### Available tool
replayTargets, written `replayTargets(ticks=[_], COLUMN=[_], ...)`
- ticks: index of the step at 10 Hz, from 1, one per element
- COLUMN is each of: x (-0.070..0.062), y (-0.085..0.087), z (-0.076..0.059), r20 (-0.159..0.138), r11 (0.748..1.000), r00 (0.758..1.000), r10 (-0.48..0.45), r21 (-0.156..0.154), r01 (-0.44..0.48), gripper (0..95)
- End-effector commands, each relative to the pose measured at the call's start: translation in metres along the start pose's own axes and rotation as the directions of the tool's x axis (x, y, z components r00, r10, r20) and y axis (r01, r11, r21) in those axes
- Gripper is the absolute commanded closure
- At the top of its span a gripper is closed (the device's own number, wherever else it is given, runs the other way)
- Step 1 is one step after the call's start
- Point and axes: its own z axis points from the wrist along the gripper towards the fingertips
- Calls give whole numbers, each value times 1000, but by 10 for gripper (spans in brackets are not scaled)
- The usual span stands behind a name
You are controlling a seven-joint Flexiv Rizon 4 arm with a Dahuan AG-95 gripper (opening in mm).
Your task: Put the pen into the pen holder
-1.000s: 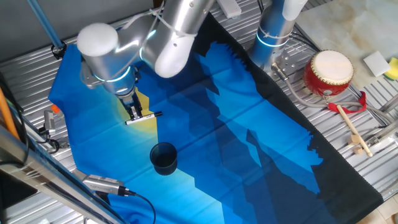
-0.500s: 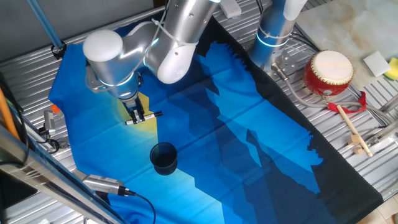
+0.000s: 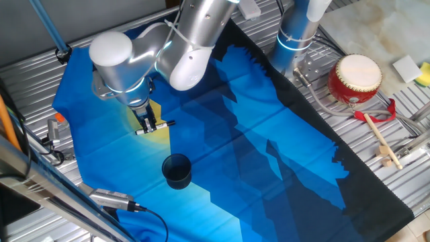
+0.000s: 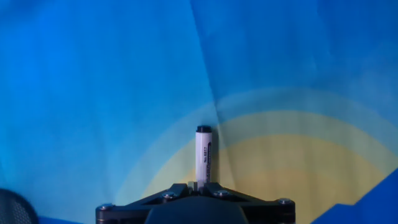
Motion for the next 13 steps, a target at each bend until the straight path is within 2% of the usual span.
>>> replayTargets(ticks=[1, 2, 3, 4, 5, 6, 10, 11, 12, 13], x=[1, 1, 1, 1, 1, 1, 2, 1, -1, -2], y=[0, 0, 0, 0, 0, 1, 1, 0, -1, -2], z=[0, 0, 1, 2, 4, 6, 9, 1, -13, -44], r20=[3, 2, 1, 1, 1, 1, 4, 13, 10, -13], r11=[1000, 1000, 1000, 1000, 1000, 1000, 1000, 1000, 1000, 1000], r00=[1000, 1000, 1000, 1000, 1000, 1000, 1000, 1000, 1000, 1000], r10=[3, 9, 12, 14, 15, 25, 20, 14, 2, -14], r21=[2, 2, 4, 4, 5, 5, 9, 8, 7, 7], r01=[-3, -9, -12, -14, -15, -25, -20, -14, -2, 14], gripper=[380, 570, 570, 760, 760, 950, 950, 950, 950, 950])
